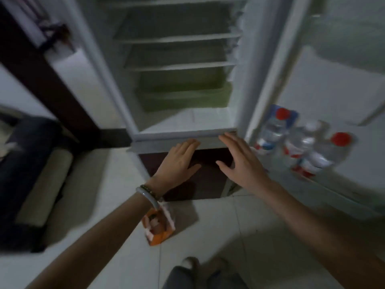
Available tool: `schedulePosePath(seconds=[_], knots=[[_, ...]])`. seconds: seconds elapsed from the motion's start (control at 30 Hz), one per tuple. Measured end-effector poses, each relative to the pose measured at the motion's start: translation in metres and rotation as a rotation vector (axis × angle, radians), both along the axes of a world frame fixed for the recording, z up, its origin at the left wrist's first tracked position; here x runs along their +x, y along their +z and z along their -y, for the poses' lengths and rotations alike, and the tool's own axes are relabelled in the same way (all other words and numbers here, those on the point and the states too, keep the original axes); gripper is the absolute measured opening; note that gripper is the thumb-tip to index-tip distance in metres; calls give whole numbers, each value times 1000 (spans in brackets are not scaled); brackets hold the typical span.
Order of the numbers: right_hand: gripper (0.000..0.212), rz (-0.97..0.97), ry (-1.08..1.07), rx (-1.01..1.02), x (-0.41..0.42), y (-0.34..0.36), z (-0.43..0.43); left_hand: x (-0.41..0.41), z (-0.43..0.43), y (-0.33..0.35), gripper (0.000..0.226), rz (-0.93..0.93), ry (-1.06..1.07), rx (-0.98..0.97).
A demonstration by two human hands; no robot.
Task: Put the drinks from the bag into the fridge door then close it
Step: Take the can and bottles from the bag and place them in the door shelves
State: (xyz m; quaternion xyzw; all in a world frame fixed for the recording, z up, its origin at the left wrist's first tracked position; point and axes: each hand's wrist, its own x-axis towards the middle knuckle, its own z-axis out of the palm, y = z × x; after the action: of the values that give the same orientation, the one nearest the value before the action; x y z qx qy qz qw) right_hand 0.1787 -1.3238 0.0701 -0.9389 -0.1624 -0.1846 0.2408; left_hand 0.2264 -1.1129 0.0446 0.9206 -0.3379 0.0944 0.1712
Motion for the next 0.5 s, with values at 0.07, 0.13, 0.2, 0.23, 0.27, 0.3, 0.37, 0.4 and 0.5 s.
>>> schedulePosePath(seconds=[0.07, 0.13, 0.2, 0.23, 0.27, 0.3, 0.37, 0.4, 0.5], knots=[[60, -41, 102, -58, 11, -20, -37, -16, -49, -19, 63, -56, 146, 16], [60, -113, 180, -84, 20, -49, -71, -35, -93, -43, 63, -124, 273, 24], [60, -226, 227, -80, 24, -84, -99, -54, -132, -73, 59, -212, 403, -5], [59, -290, 242, -77, 26, -104, -111, -63, -149, -90, 58, -277, 476, -30], [59, -367, 251, -77, 27, -124, -123, -72, -163, -107, 56, -352, 544, -52], [58, -458, 263, -85, 28, -144, -133, -80, -175, -125, 55, -426, 600, -66], [56, -603, 270, -81, 29, -185, -147, -93, -193, -161, 53, -551, 661, -60], [55, -644, 255, -59, 31, -205, -152, -96, -199, -179, 54, -594, 675, -51], [52, -710, 207, -28, 40, -264, -165, -98, -206, -237, 51, -668, 694, -18]])
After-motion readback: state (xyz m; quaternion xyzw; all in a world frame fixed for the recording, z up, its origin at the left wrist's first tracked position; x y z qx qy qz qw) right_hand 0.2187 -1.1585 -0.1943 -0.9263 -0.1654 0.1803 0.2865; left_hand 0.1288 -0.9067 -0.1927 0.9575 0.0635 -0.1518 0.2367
